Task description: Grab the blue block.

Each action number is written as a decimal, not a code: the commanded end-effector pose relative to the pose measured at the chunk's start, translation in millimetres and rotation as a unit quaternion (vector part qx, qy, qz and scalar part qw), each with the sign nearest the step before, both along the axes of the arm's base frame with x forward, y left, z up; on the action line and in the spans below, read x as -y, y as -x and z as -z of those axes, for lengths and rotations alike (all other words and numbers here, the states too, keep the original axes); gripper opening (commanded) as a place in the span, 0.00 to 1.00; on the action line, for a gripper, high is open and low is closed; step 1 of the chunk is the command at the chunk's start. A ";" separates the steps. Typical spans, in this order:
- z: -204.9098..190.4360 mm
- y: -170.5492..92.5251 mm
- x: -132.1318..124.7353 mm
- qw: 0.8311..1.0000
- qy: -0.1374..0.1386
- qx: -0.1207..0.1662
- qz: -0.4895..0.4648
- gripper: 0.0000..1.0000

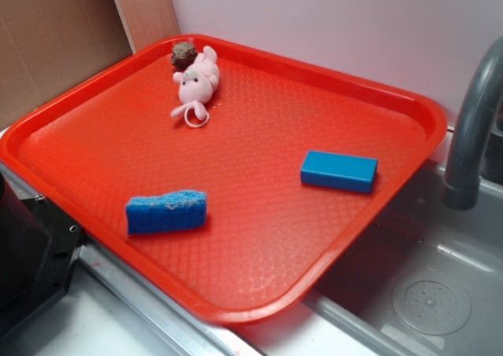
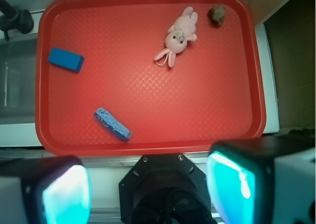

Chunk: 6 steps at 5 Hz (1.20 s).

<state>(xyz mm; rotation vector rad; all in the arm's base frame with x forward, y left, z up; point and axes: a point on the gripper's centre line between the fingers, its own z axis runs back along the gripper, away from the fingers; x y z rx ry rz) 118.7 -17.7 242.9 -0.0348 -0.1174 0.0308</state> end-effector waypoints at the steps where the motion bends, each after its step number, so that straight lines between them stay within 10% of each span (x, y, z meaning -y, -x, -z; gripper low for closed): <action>1: 0.0 0.0 0.0 1.000 0.000 0.000 0.000 1.00; 4: 82.7 -30.4 91.8 0.996 -0.036 -0.046 0.065 1.00; 6: 88.6 -78.1 122.7 0.947 -0.099 -0.056 0.299 1.00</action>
